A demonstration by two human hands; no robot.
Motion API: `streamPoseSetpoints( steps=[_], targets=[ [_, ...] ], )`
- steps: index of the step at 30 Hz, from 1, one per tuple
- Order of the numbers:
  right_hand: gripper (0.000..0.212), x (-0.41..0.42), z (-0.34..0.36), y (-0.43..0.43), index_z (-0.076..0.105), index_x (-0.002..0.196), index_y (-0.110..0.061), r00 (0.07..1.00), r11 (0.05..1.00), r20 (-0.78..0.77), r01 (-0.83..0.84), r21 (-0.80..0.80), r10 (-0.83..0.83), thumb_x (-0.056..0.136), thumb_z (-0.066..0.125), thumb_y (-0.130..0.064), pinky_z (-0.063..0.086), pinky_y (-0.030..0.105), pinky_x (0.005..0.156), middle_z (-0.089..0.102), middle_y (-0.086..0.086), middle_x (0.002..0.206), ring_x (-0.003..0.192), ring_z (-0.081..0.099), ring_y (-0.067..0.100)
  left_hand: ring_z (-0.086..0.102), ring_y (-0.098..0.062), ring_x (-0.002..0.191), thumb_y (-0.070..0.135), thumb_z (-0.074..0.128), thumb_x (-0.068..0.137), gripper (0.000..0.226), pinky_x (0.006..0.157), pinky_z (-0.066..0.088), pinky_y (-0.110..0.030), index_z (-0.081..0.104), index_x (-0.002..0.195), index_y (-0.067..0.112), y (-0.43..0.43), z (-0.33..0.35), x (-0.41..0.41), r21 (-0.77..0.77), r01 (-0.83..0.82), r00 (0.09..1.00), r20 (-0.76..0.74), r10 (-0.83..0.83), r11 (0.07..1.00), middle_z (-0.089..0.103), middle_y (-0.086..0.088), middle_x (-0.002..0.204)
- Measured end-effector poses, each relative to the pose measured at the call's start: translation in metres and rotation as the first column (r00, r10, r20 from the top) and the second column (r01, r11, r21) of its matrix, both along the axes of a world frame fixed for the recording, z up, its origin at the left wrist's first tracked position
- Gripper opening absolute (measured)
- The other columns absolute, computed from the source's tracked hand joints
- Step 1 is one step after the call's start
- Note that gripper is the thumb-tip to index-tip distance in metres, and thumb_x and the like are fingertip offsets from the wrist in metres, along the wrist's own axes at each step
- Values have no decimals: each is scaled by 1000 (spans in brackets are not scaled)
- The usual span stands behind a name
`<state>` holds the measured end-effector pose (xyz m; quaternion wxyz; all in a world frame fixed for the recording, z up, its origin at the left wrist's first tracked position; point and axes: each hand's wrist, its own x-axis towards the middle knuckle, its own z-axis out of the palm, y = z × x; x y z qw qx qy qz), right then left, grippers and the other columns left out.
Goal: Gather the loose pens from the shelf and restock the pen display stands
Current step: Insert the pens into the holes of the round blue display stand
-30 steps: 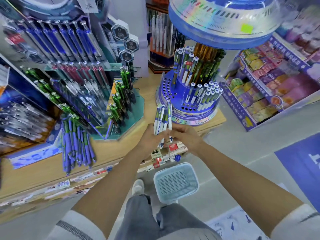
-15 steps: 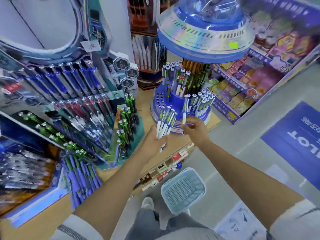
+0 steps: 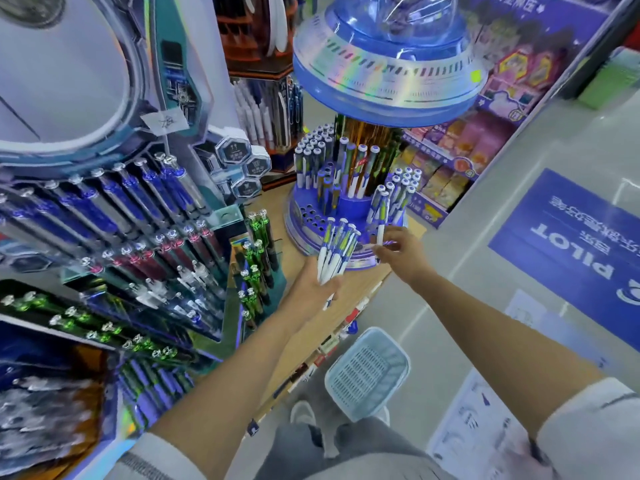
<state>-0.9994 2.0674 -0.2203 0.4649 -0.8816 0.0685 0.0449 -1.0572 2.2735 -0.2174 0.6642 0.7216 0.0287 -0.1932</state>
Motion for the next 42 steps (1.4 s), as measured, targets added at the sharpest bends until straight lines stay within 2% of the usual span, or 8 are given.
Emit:
streamPoseSetpoints(
  steps=[7, 13, 16, 19, 23, 27, 33, 42],
  targets=[
    [14, 8, 1, -17, 74, 100, -10, 999, 996, -36, -13, 85, 16, 87, 69, -11, 57, 33, 76, 52, 10, 129, 89, 68, 21, 50, -4, 55, 9, 55, 94, 18, 52, 43, -22, 46, 101, 23, -7, 0, 6, -18, 51, 998, 24, -50, 999, 54, 0, 73],
    [24, 5, 12, -22, 69, 84, -24, 986, 967, 26, 159, 201, -167, 90, 62, -2, 54, 38, 81, 71, -3, 84, 71, 66, 12, 49, -9, 61, 9, 54, 95, 16, 54, 43, -22, 46, 106, 17, -13, 2, 11, -45, 72, 997, 38, -70, 996, 54, -2, 76],
    [17, 10, 12, -27, 70, 94, -20, 995, 986, 12, 100, 135, -102, 90, 63, -5, 52, 40, 88, 71, 6, 101, 84, 65, 17, 49, -9, 62, 6, 54, 95, 21, 54, 43, -19, 46, 110, 19, -18, 5, 13, -74, 76, 996, 46, -72, 994, 54, 4, 77],
    [15, 15, 14, -29, 69, 101, -15, 998, 992, -19, 67, 110, -66, 92, 61, -6, 52, 30, 87, 70, 8, 106, 91, 65, 17, 48, -11, 61, 3, 55, 94, 26, 54, 43, -21, 45, 113, 17, -22, 5, 16, -97, 53, 998, 27, -51, 994, 54, 2, 77],
    [7, 15, 17, -31, 66, 93, -14, 999, 997, -15, 41, 70, -40, 92, 62, -9, 40, 5, 62, 63, -3, 83, 72, 56, 5, 50, -12, 62, 7, 57, 93, 25, 56, 43, -27, 45, 113, 16, -28, 5, 16, -83, 47, 999, 0, -48, 995, 55, -3, 82],
    [13, 21, 18, -36, 70, 103, -12, 993, 981, 16, 116, 153, -119, 94, 60, -13, 45, 21, 71, 66, 1, 84, 77, 60, 11, 51, -12, 62, 9, 58, 93, 22, 57, 43, -28, 45, 111, 9, -31, 8, 16, -60, 37, 999, -4, -38, 998, 54, -4, 80],
    [9, 40, 26, -36, 65, 83, -17, 942, 943, 130, 285, 173, -309, 91, 65, -13, 41, 15, 59, 60, -11, 65, 54, 51, -5, 51, -11, 65, 9, 58, 93, 24, 56, 44, -24, 44, 112, 5, -33, 11, 18, -60, 9, 1000, 8, -9, 998, 55, -1, 80],
    [17, 42, 22, -24, 62, 93, -13, 869, 884, 195, 413, 218, -454, 82, 75, -9, 52, 21, 70, 65, -1, 82, 73, 61, 11, 51, -11, 66, 11, 59, 92, 22, 60, 46, -25, 46, 110, 9, -33, 7, 21, -74, 12, 1000, 16, -11, 997, 55, 1, 76]
  ],
)
